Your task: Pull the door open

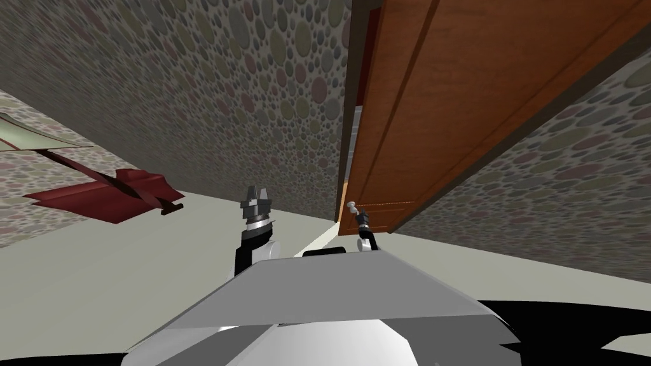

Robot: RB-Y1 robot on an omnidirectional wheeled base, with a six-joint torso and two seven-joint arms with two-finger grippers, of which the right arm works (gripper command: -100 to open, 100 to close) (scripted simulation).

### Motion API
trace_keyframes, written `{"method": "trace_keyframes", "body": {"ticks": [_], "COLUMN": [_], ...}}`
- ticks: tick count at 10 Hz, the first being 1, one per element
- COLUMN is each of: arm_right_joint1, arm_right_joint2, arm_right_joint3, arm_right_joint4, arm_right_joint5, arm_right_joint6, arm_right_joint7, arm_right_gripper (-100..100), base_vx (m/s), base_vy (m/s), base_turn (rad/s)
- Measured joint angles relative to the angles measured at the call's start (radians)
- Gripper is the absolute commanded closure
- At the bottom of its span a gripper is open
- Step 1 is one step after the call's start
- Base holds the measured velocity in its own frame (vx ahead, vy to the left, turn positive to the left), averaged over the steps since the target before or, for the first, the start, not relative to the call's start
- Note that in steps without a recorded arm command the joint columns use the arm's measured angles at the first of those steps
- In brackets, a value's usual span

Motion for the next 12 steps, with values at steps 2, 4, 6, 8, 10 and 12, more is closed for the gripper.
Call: {"method": "trace_keyframes", "body": {"ticks": [2,4,6,8,10,12], "arm_right_joint1": [-0.017,-0.019,-0.032,-0.029,-0.033,-0.024], "arm_right_joint2": [0.001,-0.001,0.003,-0.009,0.004,0.015], "arm_right_joint3": [0.004,0.004,0.006,-0.009,-0.006,0.0], "arm_right_joint4": [0.033,0.041,0.066,0.068,0.078,0.051], "arm_right_joint5": [0.003,0.002,0.003,-0.012,-0.022,-0.033], "arm_right_joint6": [-0.014,-0.018,-0.026,-0.033,-0.031,-0.025], "arm_right_joint7": [-0.008,-0.015,-0.017,-0.05,-0.088,-0.138], "arm_right_gripper": [-100,-100,-100,-100,-100,-100], "base_vx": [0.004,-0.01,-0.013,-0.079,-0.084,-0.093], "base_vy": [0.009,-0.001,-0.017,-0.009,0.029,0.032], "base_turn": [0.01,-0.013,0.033,0.114,0.168,0.177]}}
